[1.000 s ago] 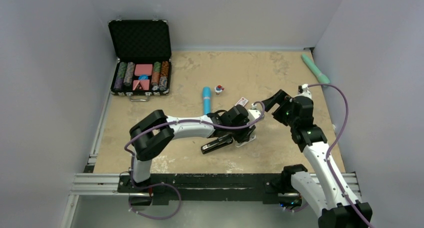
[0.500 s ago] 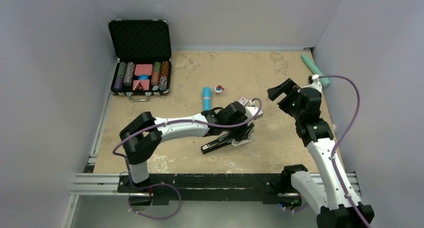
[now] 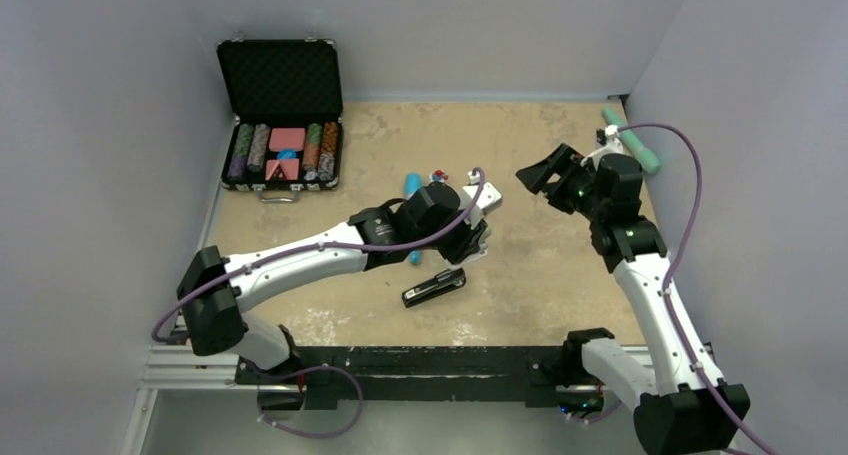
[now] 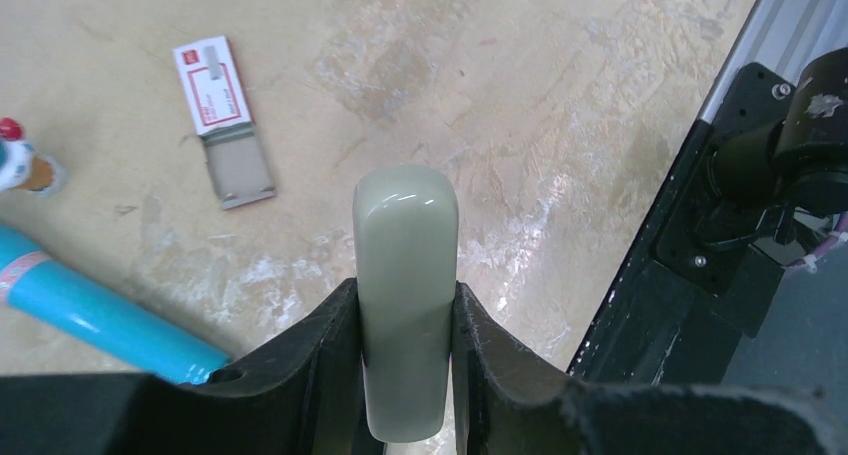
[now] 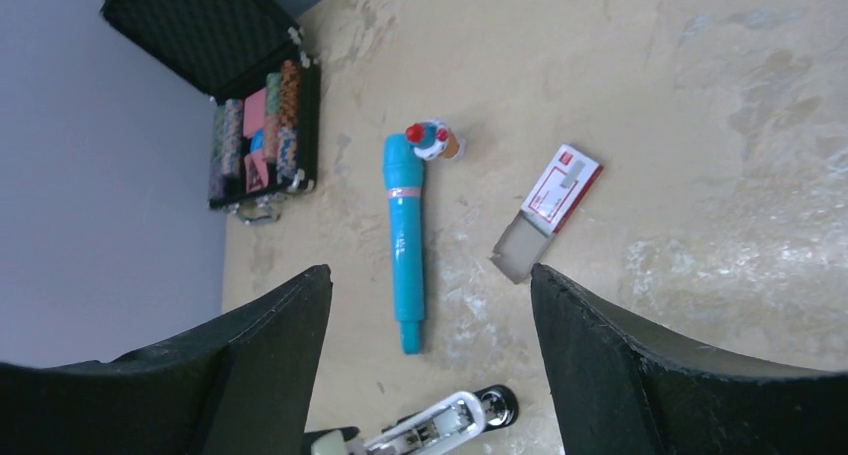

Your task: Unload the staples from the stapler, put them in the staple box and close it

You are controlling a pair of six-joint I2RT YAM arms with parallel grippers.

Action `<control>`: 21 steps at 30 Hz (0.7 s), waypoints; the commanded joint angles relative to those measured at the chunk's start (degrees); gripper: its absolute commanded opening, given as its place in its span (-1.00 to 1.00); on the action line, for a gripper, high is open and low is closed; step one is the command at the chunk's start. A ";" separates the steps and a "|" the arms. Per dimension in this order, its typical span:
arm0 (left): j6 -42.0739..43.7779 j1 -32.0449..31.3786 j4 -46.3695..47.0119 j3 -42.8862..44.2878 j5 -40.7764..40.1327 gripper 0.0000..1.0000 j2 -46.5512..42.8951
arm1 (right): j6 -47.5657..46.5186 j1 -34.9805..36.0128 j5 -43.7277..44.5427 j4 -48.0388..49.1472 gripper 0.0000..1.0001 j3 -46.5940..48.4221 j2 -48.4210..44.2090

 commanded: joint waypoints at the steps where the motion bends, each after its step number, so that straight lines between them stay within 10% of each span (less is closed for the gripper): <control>1: 1.66 2.00 -0.68 0.74 -4.09 -1.00 -6.71 | -0.39 2.10 -8.73 3.93 0.53 -0.62 0.50; 17: 4.68 5.36 3.64 -8.05 -7.54 -1.00 -17.01 | 15.65 21.81 -10.93 24.61 0.48 -14.08 6.97; 21: 4.80 5.40 1.49 -7.01 -8.67 -1.00 -17.29 | 16.82 24.32 -8.21 26.24 0.22 -14.77 8.00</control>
